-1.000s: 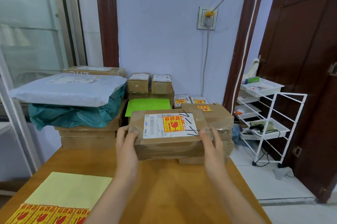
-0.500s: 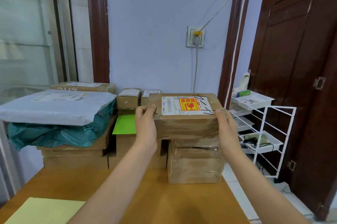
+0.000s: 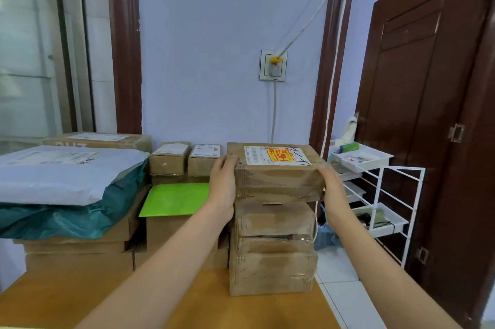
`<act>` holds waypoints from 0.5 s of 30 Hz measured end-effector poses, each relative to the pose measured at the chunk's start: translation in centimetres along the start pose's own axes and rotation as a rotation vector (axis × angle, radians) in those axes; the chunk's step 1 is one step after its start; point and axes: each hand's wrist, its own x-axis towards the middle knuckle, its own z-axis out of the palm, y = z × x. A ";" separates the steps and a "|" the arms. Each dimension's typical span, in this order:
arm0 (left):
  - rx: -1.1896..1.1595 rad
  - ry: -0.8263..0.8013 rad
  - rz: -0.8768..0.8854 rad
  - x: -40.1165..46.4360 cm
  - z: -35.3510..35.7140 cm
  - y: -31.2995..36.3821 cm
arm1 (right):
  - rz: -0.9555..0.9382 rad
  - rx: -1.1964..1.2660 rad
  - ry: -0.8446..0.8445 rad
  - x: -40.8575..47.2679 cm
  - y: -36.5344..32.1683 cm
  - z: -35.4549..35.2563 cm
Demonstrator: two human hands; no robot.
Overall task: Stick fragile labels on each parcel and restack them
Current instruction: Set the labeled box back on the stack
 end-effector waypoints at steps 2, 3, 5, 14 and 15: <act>0.029 -0.035 -0.005 0.4 0.4 -0.2 | 0.016 0.022 0.025 0.7 0.4 -0.1; 0.036 -0.054 -0.010 0.7 0.5 -0.4 | 0.022 0.029 0.028 1.1 0.6 -0.2; 0.052 -0.084 -0.030 1.5 0.6 -0.8 | 0.022 0.034 0.014 1.6 0.9 -0.2; 0.121 -0.096 -0.153 3.8 -0.3 -3.7 | 0.072 0.017 -0.076 2.4 3.8 -0.6; 0.138 -0.091 -0.168 3.9 -0.5 -4.1 | 0.074 0.004 -0.077 2.4 4.2 -0.7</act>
